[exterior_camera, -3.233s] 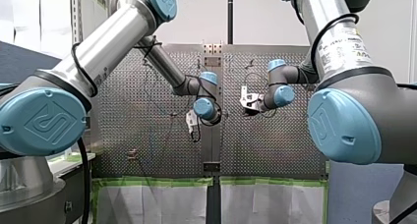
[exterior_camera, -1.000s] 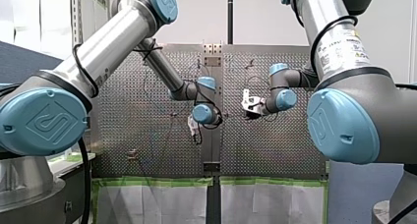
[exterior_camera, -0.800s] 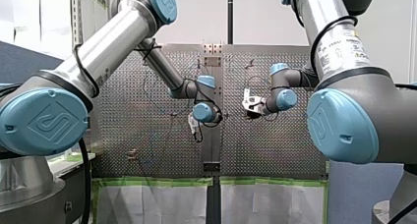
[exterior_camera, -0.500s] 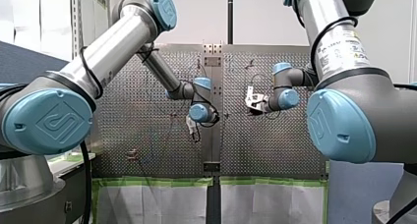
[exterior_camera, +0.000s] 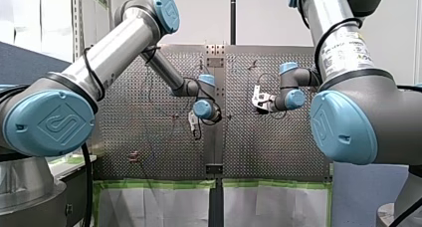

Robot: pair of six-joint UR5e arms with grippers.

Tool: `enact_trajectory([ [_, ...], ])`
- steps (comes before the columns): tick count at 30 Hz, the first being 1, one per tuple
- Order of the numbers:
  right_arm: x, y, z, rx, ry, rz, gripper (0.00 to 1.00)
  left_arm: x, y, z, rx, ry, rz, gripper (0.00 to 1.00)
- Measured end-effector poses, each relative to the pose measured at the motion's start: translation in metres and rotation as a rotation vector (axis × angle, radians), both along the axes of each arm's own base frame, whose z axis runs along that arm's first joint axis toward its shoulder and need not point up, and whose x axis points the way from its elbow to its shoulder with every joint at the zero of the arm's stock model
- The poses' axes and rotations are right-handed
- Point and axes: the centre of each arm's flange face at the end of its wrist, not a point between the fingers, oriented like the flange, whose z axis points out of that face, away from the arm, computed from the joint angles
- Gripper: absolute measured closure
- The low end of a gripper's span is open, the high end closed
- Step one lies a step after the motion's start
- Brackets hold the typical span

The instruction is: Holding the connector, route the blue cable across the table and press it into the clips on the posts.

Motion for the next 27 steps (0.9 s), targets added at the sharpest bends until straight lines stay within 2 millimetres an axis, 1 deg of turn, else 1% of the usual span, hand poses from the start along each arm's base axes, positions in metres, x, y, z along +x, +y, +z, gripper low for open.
enact_trajectory([
  [1, 0.0, 0.0, 0.0, -0.001, 0.001, -0.001, 1.0, -0.002, -0.001, 0.0, 0.009, 0.006, 0.004, 0.4],
  [2, -0.001, 0.0, 0.0, -0.001, 0.002, -0.002, 1.0, -0.004, -0.001, 0.0, 0.016, 0.012, 0.007, 0.18],
  [3, -0.001, -0.001, 0.0, -0.002, 0.002, -0.002, 1.0, -0.006, -0.002, -0.001, 0.023, 0.016, 0.011, 0.03],
  [4, -0.001, -0.001, -0.001, -0.002, 0.003, -0.003, 1.0, -0.008, -0.002, 0.0, 0.033, 0.021, 0.016, 0.03],
  [5, -0.001, -0.001, -0.001, -0.003, 0.004, -0.004, 1.0, -0.01, -0.003, 0.0, 0.042, 0.025, 0.019, 0.0],
  [8, -0.002, -0.001, -0.001, -0.003, 0.004, -0.005, 1.0, -0.016, -0.005, 0.004, 0.066, 0.036, 0.033, 0.0],
  [12, -0.003, -0.002, -0.001, -0.004, 0.006, -0.009, 1.0, -0.027, -0.009, 0.017, 0.085, 0.045, 0.046, 0.0],
  [16, -0.008, -0.006, -0.001, -0.005, 0.007, -0.025, 1.0, -0.044, -0.02, 0.032, 0.098, 0.053, 0.03, 0.0],
  [19, -0.014, -0.009, -0.001, -0.005, 0.008, -0.04, 1.0, -0.058, -0.03, 0.038, 0.11, 0.062, 0.021, 0.0],
  [23, -0.021, -0.013, -0.001, -0.005, 0.008, -0.055, 1.0, -0.074, -0.041, 0.04, 0.139, 0.077, 0.014, 0.0],
  [27, -0.024, -0.015, -0.001, -0.004, 0.009, -0.059, 1.0, -0.093, -0.051, 0.039, 0.187, 0.096, 0.011, 0.0],
])
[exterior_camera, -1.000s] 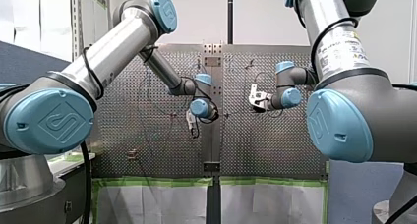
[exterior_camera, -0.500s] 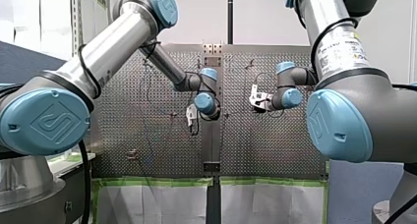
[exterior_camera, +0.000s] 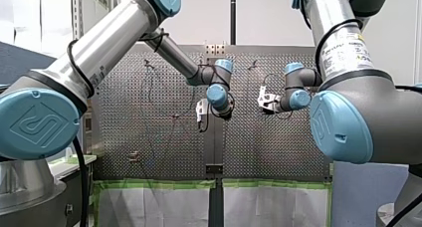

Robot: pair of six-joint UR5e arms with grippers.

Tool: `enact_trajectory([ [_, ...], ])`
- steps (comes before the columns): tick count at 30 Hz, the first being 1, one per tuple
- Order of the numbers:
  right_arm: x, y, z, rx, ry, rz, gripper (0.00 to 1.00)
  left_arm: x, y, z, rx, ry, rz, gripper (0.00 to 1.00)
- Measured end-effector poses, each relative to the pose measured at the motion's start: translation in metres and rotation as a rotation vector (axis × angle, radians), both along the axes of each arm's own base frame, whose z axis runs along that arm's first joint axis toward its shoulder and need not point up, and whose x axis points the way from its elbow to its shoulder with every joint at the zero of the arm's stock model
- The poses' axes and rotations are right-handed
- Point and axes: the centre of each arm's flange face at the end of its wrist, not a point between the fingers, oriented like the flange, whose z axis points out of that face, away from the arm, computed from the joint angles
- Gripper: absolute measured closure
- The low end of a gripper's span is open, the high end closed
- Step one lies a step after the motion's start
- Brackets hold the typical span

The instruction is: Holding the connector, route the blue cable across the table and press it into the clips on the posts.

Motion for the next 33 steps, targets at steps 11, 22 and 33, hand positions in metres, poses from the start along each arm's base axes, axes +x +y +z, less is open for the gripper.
enact_trajectory([
  [11, -0.001, 0.0, 0.0, 0.002, 0.001, 0.002, 1.0, -0.012, 0.003, -0.001, 0.107, 0.011, 0.049, 0.0],
  [22, -0.01, -0.005, 0.0, 0.003, 0.001, -0.016, 1.0, -0.043, -0.034, -0.001, 0.044, -0.003, -0.036, 0.0],
  [33, -0.025, -0.012, -0.001, 0.007, 0.001, -0.042, 1.0, -0.049, -0.064, -0.004, -0.076, -0.053, -0.028, 0.0],
])
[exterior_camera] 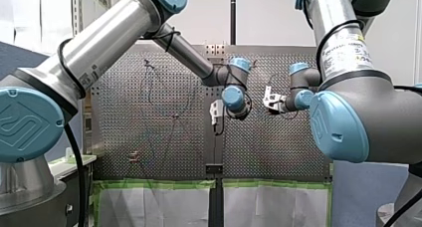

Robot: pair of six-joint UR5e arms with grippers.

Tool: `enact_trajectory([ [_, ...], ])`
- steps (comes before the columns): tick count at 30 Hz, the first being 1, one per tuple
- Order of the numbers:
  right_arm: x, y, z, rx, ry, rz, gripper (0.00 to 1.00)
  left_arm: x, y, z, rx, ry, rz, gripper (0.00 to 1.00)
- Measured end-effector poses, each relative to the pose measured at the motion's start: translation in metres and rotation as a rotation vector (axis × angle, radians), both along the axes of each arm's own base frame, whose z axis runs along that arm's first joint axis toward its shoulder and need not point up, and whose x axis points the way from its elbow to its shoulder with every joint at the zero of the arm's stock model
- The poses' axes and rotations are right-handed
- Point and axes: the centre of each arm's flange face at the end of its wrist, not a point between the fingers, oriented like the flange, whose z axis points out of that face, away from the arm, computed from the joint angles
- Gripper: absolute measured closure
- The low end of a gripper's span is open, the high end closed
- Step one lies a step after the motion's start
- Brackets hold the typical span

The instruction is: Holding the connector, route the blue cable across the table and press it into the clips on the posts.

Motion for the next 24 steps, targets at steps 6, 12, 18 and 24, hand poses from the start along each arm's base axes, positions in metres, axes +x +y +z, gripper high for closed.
enact_trajectory([
  [6, -0.007, -0.003, 0.0, 0.004, 0.003, -0.012, 1.0, 0.01, -0.011, -0.014, -0.019, 0.003, 0.021, 0.0],
  [12, -0.013, -0.006, 0.0, 0.002, 0.004, -0.021, 1.0, 0.013, -0.019, -0.032, 0.005, 0.033, 0.043, 0.0],
  [18, -0.015, -0.007, 0.0, -0.001, 0.004, -0.021, 1.0, 0.017, -0.028, -0.049, 0.014, 0.049, 0.058, 0.0],
  [24, -0.014, -0.007, 0.0, -0.003, 0.004, -0.015, 1.0, 0.024, -0.04, -0.044, -0.017, 0.018, 0.074, 0.0],
])
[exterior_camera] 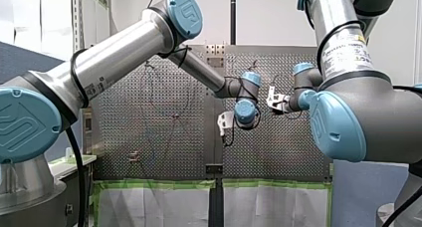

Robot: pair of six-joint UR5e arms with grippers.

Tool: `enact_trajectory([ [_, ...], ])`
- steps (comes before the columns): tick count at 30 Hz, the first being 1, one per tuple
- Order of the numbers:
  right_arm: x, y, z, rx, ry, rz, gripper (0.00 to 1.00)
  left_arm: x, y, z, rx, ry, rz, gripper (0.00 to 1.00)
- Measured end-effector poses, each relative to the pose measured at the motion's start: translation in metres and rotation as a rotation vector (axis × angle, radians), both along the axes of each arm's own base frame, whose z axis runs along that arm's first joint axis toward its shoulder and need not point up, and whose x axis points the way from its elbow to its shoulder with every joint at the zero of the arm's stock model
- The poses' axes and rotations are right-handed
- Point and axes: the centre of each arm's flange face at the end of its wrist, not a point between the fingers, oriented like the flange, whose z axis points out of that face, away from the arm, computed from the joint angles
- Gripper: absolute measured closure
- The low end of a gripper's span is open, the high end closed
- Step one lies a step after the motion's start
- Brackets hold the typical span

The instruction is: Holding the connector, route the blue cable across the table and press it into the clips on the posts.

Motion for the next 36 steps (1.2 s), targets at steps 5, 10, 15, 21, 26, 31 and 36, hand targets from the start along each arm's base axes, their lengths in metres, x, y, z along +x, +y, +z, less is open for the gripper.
enact_trajectory([
  [5, 0.0, 0.0, 0.0, -0.001, 0.001, 0.001, 1.0, 0.008, -0.009, 0.019, -0.043, -0.048, 0.024, 0.0],
  [10, 0.0, 0.0, 0.0, -0.002, 0.001, 0.002, 1.0, 0.019, -0.013, 0.032, -0.071, -0.078, 0.048, 0.0],
  [15, 0.0, 0.0, 0.0, -0.002, 0.001, 0.002, 1.0, 0.033, -0.014, 0.025, -0.079, -0.082, 0.06, 0.0],
  [21, 0.002, 0.001, 0.0, -0.002, 0.001, 0.004, 1.0, 0.046, -0.02, 0.006, -0.086, -0.071, 0.064, 0.0],
  [26, 0.003, 0.001, 0.0, -0.002, 0.001, 0.006, 1.0, 0.055, -0.024, -0.012, -0.083, -0.061, 0.071, 0.0],
  [31, 0.003, 0.001, 0.0, -0.002, 0.001, 0.006, 1.0, 0.064, -0.027, -0.016, -0.091, -0.07, 0.086, 0.0],
  [36, 0.003, 0.001, 0.0, -0.002, 0.001, 0.007, 1.0, 0.073, -0.032, 0.001, -0.126, -0.099, 0.095, 0.0],
])
